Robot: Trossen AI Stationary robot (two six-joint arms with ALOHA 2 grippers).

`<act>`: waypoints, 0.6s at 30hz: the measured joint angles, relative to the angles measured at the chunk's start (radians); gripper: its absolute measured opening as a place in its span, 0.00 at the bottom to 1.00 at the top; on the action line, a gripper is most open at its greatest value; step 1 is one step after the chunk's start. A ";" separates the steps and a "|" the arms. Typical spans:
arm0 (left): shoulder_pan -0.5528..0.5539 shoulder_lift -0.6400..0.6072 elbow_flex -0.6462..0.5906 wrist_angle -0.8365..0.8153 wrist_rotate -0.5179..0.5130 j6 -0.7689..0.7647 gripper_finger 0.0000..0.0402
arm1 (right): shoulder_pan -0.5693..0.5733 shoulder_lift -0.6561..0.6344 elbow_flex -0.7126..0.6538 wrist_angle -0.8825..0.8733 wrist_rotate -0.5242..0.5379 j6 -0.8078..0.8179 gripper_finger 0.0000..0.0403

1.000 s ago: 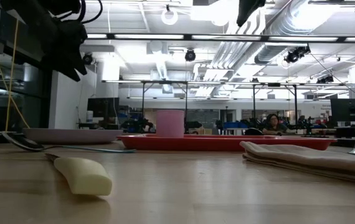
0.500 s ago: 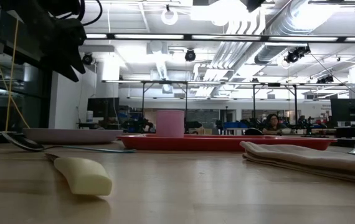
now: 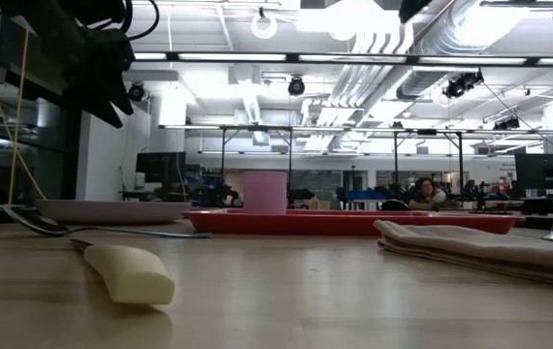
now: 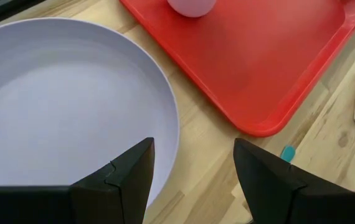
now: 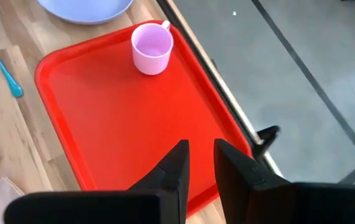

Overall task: Set up tray
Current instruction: Put the purple plate under the pink mug on the red tray

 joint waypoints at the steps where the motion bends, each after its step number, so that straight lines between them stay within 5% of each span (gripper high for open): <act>1: 0.000 0.000 0.000 0.000 0.000 0.000 0.62 | 0.000 -0.026 -0.054 0.041 -0.007 0.003 0.13; 8: 0.000 0.000 0.000 0.000 0.000 0.003 0.62 | 0.000 -0.201 -0.347 0.247 -0.035 0.033 0.13; 18: 0.000 0.027 0.000 0.000 0.073 0.040 0.62 | 0.000 -0.383 -0.597 0.386 -0.042 0.134 0.13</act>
